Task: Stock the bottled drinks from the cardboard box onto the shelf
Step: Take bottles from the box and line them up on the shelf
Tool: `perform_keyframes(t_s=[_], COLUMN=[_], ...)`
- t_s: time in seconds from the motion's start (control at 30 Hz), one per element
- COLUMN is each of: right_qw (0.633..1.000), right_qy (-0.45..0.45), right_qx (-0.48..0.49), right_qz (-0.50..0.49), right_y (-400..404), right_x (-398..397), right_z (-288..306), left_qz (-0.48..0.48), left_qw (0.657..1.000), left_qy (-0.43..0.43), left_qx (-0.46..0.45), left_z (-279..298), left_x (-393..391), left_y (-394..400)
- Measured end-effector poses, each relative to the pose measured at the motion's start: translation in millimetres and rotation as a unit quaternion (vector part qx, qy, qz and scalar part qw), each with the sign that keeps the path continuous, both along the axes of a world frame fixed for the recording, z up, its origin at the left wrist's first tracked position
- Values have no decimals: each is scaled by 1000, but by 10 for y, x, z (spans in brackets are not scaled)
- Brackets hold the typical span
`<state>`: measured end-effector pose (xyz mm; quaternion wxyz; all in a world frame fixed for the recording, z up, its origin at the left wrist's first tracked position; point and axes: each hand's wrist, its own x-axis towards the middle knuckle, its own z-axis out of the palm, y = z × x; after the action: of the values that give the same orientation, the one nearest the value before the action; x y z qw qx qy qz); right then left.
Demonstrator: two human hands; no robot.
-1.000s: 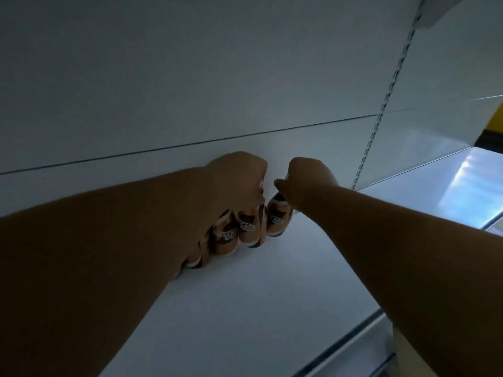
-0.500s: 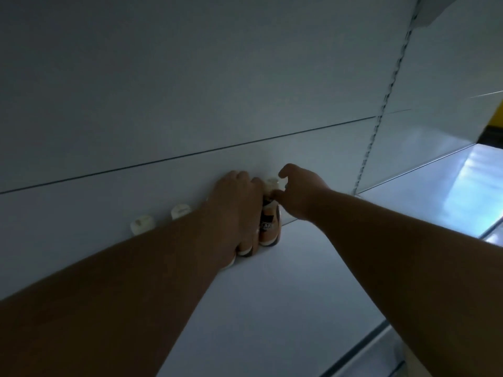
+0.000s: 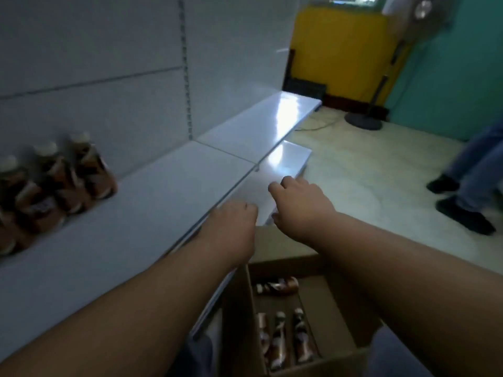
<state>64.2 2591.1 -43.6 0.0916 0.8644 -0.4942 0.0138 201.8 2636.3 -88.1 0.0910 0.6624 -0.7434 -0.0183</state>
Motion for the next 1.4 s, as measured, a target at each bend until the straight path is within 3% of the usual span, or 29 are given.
perform_keyframes(t_s=[0.17,0.33,0.6,0.9,1.03,1.17,1.27,1.4], right_qw=[992,973,926,854,832,819,836,890], right_qy=[22,10,2,16,-16,-4,40,13], right_qx=[82,170,338,493,516,545,524,427], right_qz=[-95,-157,-168,-163,-203,-178,-158,-158], right_y=[111,71,-324,-798,-862,-898,-818,-722], right_x=[-959,-1520,-1631,-1566,-1523,-1511,-1594,-1704], right_z=[-831,-1913,-3425,-4590,-4762,-4517,-4092,-3160], left_qz=[-85,-101,-64,-41,-65,-96,-89,-83], left_qw=[992,970,927,886,875,852,832,869], left_qy=[15,12,-6,8,3,-54,-83,-97], left_qx=[93,219,369,462,480,512,542,478], left_z=[-779,-1884,-3283,-4231,-4379,-4235,-3911,-3128], left_x=[-1024,-1598,-1629,-1663,-1748,-1776,-1712,-1703], left_y=[-103,-201,-598,-1050,-1124,-1150,-1091,-991])
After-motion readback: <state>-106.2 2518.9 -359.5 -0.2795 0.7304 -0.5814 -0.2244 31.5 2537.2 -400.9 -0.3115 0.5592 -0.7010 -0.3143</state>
